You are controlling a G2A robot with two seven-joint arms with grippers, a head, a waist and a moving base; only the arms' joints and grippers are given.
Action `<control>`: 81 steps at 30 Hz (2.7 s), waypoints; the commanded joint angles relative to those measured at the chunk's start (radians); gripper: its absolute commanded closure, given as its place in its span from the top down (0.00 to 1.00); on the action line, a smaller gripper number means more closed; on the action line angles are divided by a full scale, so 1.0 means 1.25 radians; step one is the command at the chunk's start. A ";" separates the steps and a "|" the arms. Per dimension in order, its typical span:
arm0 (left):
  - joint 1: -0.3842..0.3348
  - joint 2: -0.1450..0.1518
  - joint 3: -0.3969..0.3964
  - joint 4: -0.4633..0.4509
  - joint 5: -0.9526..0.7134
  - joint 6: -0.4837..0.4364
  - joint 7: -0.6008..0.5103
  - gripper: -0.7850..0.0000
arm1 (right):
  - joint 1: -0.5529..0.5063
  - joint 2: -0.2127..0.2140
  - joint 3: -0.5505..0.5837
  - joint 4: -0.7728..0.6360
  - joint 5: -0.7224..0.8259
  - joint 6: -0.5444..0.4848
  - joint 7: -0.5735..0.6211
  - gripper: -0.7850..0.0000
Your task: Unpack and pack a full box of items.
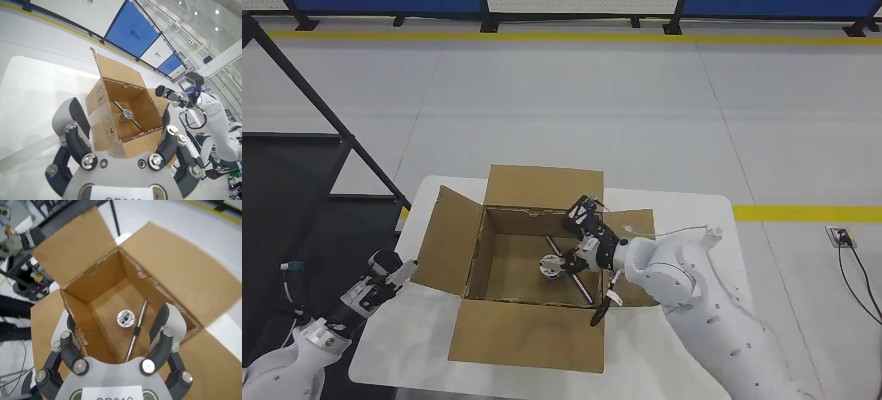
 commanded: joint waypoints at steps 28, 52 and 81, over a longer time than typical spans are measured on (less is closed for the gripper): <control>0.006 0.000 -0.002 -0.001 -0.002 -0.002 0.002 1.00 | 0.276 -0.249 -0.349 0.656 0.008 0.154 -0.075 0.33; 0.006 0.000 -0.002 -0.001 -0.002 -0.002 0.002 1.00 | 0.283 -0.180 -0.170 0.510 0.049 0.004 -0.086 0.00; 0.006 0.000 -0.002 -0.001 -0.002 -0.002 0.002 1.00 | -0.290 0.032 0.469 -0.192 -0.083 0.219 0.124 0.00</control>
